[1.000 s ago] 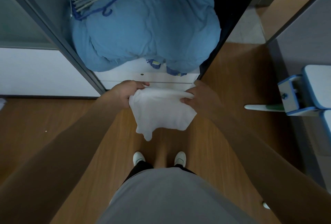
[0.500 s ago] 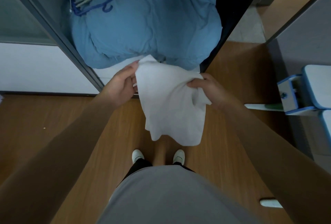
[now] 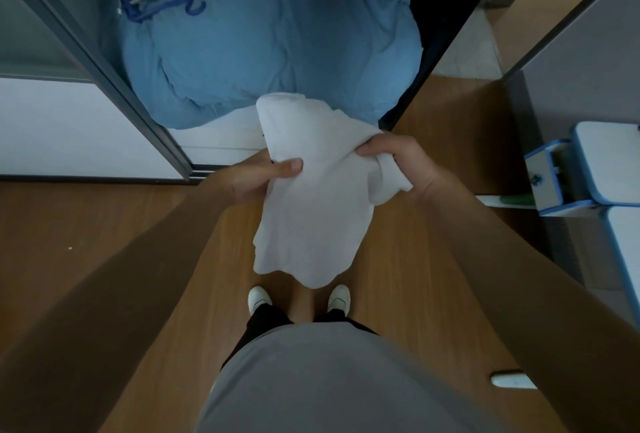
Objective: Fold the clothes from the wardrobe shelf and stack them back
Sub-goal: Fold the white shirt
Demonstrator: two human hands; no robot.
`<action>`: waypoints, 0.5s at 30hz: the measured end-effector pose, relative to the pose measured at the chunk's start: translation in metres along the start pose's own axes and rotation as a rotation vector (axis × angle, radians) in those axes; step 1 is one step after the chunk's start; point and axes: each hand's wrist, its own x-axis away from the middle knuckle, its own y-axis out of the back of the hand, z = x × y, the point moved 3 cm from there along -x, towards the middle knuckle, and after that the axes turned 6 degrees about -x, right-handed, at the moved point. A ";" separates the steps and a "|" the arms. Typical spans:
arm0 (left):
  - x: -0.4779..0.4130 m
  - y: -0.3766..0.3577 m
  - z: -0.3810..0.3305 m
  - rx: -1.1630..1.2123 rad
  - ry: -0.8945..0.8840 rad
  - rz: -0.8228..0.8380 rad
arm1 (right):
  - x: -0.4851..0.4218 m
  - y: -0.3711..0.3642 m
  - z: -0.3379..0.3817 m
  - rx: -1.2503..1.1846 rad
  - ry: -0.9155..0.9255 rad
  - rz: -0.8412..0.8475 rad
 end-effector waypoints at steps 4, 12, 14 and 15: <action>0.001 0.000 0.009 0.081 0.078 -0.260 | 0.006 0.021 0.008 -0.021 -0.077 -0.277; 0.019 -0.001 0.000 0.397 0.107 -0.401 | -0.008 0.047 -0.033 -0.410 0.009 -0.287; 0.024 0.002 -0.005 0.424 0.137 -0.406 | -0.020 0.034 -0.059 -0.274 -0.062 -0.251; 0.028 0.004 -0.007 0.431 0.147 -0.411 | -0.024 0.027 -0.068 -0.239 -0.093 -0.208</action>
